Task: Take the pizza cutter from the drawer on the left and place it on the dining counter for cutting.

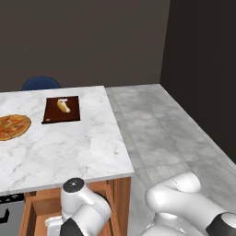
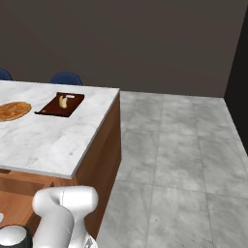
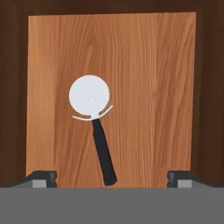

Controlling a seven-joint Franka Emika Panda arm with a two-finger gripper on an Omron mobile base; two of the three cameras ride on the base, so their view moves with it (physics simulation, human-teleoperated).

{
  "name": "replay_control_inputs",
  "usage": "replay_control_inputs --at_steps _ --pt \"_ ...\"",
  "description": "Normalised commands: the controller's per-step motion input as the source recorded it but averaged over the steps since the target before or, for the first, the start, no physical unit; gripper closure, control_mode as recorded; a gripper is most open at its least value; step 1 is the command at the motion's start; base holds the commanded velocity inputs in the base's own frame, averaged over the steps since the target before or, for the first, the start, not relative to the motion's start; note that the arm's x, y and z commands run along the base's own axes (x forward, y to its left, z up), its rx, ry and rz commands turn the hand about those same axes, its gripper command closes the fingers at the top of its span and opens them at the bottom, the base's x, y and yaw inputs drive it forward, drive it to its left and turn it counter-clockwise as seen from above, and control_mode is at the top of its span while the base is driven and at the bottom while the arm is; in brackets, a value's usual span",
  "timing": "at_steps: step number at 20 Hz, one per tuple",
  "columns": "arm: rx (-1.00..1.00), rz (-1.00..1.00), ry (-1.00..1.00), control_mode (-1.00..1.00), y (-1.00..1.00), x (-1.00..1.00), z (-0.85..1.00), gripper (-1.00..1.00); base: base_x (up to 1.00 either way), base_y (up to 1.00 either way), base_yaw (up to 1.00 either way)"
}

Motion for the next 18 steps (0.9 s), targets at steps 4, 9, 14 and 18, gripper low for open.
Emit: replay_control_inputs --at_steps 4,9,14,18 --pt "0.0 0.0 0.0 -1.0 0.12 0.17 -0.36 -1.0 0.0 0.0 0.0" --pt "0.0 0.0 0.0 -1.0 0.14 0.04 -0.32 -1.0 0.0 0.0 0.0" --pt "0.0 0.0 0.0 -1.0 0.11 0.0 -0.31 -1.0 0.0 0.0 0.0" --pt "0.0 0.01 0.0 -1.0 0.04 0.0 -0.33 -1.0 0.0 0.0 0.0"
